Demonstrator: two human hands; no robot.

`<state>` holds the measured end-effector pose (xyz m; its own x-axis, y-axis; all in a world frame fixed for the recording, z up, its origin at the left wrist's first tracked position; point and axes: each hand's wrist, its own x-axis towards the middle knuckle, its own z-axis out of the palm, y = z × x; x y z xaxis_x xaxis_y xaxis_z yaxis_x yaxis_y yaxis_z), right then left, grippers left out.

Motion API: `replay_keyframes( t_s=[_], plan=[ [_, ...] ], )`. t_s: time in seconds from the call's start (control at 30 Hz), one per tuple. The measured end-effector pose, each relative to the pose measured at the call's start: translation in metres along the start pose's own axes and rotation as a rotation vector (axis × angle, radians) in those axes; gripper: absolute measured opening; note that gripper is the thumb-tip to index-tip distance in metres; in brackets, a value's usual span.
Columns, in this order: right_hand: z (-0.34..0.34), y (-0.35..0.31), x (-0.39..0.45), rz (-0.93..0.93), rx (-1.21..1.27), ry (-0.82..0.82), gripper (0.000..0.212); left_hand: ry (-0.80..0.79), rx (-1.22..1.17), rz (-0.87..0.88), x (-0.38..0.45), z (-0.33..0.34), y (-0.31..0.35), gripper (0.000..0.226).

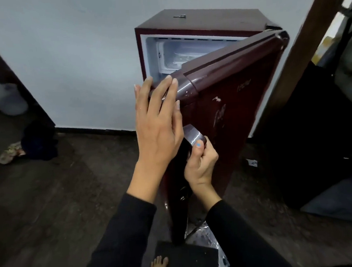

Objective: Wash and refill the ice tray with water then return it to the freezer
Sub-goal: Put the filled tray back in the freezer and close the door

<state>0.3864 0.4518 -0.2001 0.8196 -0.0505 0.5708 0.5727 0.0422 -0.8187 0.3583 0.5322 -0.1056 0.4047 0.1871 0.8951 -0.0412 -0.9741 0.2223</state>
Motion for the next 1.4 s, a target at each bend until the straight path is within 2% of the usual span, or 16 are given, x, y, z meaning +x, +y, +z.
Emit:
replay_keyframes(
  t_s=[0.1, 0.37, 0.57, 0.67, 0.83, 1.17, 1.4],
  plan=[
    [0.035, 0.010, 0.005, -0.003, -0.006, -0.017, 0.055, -0.028, -0.020, 0.011, 0.012, 0.009, -0.039, 0.036],
    [0.123, 0.045, 0.029, 0.028, -0.031, -0.044, 0.067, -0.088, -0.003, 0.095, 0.049, 0.039, -0.135, 0.039],
    [0.174, 0.069, 0.049, 0.043, -0.118, -0.066, 0.069, -0.069, 0.019, 0.134, 0.075, 0.072, -0.189, 0.038],
    [0.195, 0.077, 0.059, 0.067, -0.176, -0.081, 0.064, -0.055, -0.004, 0.115, 0.085, 0.090, -0.206, 0.038],
    [0.220, 0.088, 0.075, 0.068, -0.264, -0.130, 0.069, -0.040, -0.089, 0.075, 0.099, 0.118, -0.232, 0.038],
    [0.257, 0.109, 0.108, 0.096, -0.375, -0.180, 0.067, -0.093, -0.116, 0.057, 0.125, 0.164, -0.274, 0.041],
    [0.273, 0.125, 0.131, 0.131, -0.433, -0.240, 0.049, -0.153, -0.129, 0.044, 0.140, 0.189, -0.293, 0.044]
  ],
)
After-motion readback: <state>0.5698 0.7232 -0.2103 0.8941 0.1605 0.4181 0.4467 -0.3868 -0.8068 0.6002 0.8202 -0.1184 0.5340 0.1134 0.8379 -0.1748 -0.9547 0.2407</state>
